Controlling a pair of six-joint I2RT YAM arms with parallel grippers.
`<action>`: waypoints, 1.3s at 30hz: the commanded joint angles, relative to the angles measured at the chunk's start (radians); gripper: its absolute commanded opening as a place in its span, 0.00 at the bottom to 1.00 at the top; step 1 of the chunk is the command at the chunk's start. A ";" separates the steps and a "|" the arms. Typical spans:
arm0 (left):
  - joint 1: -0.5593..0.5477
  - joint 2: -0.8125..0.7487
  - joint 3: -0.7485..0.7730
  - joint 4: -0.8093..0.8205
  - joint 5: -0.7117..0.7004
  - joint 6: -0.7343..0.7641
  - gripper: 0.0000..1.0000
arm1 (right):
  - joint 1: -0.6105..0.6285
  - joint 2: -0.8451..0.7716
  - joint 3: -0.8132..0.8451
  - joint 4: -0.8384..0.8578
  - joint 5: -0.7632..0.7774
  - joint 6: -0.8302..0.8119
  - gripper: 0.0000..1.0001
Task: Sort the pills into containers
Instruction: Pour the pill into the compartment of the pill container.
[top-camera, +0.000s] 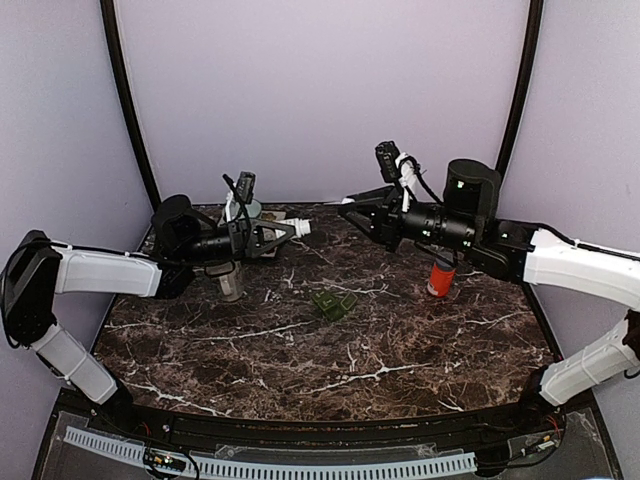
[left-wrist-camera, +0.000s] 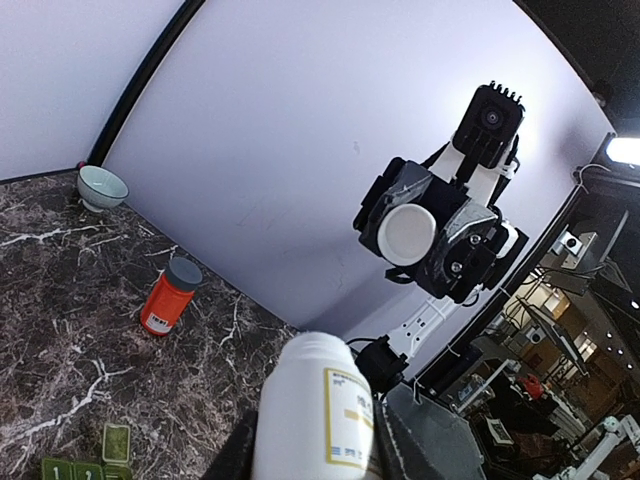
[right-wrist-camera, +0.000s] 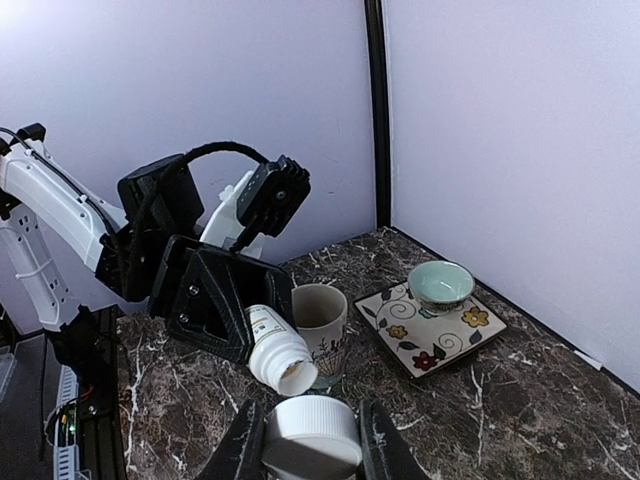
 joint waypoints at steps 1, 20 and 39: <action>-0.021 -0.007 -0.049 0.095 -0.079 0.014 0.00 | -0.010 -0.041 -0.038 0.073 0.036 0.026 0.14; -0.144 0.122 -0.204 0.330 -0.276 -0.001 0.00 | -0.019 -0.118 -0.165 0.140 0.084 0.078 0.13; -0.215 0.266 -0.239 0.381 -0.469 0.023 0.00 | -0.028 -0.165 -0.250 0.166 0.104 0.112 0.12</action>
